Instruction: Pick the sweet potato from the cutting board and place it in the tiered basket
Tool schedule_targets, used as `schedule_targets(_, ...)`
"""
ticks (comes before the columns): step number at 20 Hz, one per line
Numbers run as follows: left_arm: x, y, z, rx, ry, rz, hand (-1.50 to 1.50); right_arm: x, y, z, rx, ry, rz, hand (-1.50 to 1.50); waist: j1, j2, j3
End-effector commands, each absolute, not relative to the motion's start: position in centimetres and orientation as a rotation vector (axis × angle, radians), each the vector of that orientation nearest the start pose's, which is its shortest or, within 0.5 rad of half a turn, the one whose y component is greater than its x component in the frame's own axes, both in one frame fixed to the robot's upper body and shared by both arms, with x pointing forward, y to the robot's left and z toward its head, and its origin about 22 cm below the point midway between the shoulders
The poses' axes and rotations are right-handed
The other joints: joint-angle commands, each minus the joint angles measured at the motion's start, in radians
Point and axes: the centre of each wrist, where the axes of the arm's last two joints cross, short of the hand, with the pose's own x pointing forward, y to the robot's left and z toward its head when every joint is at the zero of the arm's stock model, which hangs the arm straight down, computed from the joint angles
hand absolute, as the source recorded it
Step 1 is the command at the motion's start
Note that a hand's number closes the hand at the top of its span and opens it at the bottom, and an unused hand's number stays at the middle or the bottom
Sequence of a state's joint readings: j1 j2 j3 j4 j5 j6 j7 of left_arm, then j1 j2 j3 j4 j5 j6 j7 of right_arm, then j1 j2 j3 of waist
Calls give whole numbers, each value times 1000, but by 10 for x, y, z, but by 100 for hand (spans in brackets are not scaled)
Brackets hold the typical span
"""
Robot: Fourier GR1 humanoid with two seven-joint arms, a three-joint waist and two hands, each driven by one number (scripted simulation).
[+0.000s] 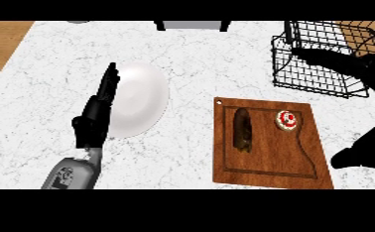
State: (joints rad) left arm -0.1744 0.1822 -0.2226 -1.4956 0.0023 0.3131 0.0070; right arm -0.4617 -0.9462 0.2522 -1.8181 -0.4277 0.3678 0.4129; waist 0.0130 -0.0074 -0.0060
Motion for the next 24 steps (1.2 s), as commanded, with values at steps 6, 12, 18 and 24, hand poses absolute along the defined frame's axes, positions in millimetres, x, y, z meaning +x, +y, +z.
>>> schedule_targets(6,285,190,33,167,-1672,-162,0,242,-192,254,-572,-1142,1626,-150,33,8,-1)
schedule_targets(12,283,196,39,181,-1673,-132,0,252,-122,236,-607,-1012,1695,-150,20,7,3)
schedule_targets(18,273,203,32,167,-1652,-105,0,255,-75,228,-599,-963,1741,-150,7,4,3)
schedule_targets(24,271,205,30,199,-1666,-107,0,264,-55,210,-603,-822,1786,-150,-4,2,3)
